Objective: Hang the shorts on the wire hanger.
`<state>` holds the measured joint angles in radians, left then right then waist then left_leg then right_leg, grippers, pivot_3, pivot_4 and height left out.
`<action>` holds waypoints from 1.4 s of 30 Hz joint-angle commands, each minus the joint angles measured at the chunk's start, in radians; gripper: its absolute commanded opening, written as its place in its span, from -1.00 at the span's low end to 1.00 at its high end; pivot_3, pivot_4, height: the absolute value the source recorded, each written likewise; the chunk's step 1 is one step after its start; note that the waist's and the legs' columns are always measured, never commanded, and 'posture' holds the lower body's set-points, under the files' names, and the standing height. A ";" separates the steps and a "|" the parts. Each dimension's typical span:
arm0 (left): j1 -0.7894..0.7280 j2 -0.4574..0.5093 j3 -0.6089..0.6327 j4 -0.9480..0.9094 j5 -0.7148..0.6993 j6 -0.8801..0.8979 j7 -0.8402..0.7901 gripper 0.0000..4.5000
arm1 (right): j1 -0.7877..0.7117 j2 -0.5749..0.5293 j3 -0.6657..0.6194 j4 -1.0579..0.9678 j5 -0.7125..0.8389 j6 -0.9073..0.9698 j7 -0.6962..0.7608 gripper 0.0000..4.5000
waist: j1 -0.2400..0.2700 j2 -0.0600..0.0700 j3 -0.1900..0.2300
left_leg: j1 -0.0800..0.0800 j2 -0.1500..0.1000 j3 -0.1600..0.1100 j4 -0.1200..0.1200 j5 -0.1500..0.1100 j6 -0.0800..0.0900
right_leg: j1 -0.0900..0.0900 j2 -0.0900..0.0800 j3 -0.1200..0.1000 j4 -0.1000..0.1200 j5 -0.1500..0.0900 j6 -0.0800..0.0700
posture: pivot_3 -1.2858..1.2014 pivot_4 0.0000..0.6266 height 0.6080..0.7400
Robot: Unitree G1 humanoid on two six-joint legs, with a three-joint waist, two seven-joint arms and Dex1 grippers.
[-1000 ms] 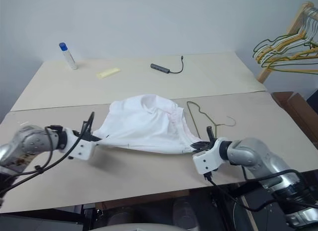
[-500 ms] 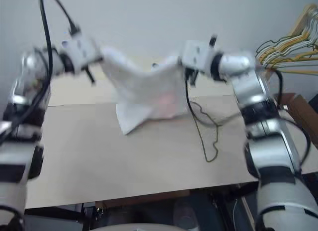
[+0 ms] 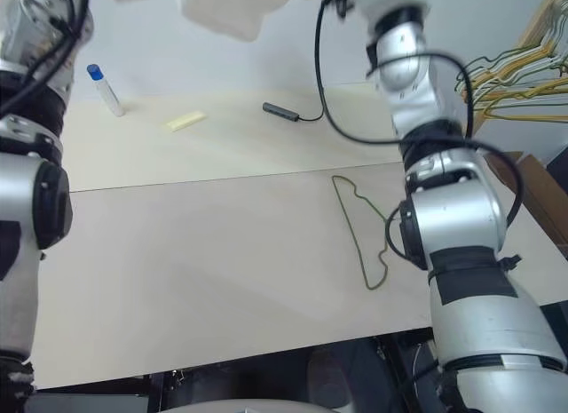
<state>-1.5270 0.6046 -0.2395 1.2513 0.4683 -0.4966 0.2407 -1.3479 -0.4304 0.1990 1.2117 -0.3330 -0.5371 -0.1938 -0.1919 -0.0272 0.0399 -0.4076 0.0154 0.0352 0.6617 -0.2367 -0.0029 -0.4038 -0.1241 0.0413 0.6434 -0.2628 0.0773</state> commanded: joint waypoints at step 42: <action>1.975 0.624 0.531 -1.776 -0.717 0.391 -1.635 -0.89 | 1.111 -0.514 0.215 -0.966 -0.033 -0.469 0.573 -0.86 | -0.012 0.000 0.000 | 0.046 0.002 -0.011 -0.001 -0.010 0.013 | 0.053 0.000 0.002 -0.016 -0.002 0.001 | -0.08 -1.00 1.00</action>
<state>0.4517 1.2273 0.2847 -0.5073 -0.2130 -0.1105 -1.3714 -0.2405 -0.9361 0.4529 0.3065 -0.4251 -1.0402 0.3500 -0.2041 -0.0275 0.0397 -0.3606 0.0175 0.0249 0.6606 -0.2464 0.0105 -0.3506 -0.1240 0.0430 0.6277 -0.2657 0.0771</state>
